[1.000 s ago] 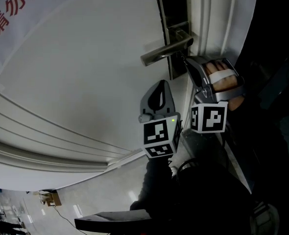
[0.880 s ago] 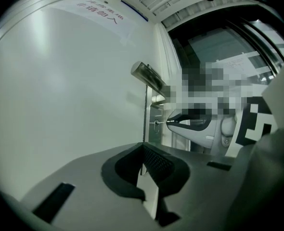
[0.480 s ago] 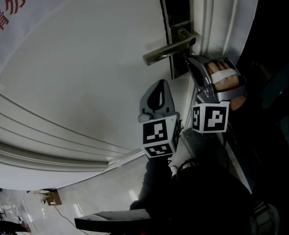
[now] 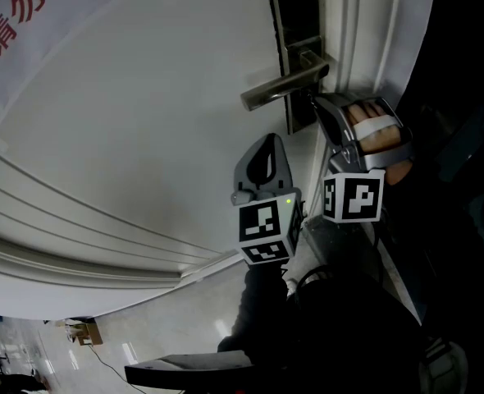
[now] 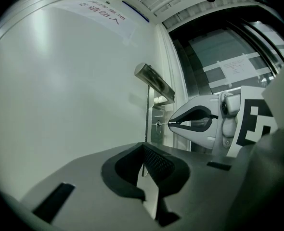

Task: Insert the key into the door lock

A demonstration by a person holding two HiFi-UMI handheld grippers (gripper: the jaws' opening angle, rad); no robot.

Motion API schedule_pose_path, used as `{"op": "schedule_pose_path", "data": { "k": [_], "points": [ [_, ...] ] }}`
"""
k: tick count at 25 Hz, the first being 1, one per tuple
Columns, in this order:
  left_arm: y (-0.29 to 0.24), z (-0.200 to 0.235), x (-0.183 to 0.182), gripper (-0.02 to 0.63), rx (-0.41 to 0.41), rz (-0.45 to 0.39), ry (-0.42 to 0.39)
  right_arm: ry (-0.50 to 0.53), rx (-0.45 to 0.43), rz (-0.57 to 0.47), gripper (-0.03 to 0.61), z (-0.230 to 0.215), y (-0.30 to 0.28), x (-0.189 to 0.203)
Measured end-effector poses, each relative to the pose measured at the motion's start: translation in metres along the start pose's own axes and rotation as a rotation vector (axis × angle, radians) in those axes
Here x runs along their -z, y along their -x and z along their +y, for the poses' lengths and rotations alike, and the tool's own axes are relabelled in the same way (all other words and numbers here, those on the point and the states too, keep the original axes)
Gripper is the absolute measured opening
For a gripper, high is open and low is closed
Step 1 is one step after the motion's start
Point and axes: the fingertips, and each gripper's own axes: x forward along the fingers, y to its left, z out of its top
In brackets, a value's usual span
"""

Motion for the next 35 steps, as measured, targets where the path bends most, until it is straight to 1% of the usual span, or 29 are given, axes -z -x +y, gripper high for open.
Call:
{"op": "schedule_pose_path", "data": {
  "k": [35],
  "points": [
    [0.0011, 0.002, -0.0027, 0.002, -0.001, -0.006, 0.005, 0.008, 0.0, 0.002, 0.012, 0.0, -0.0026, -0.0008]
  ]
}}
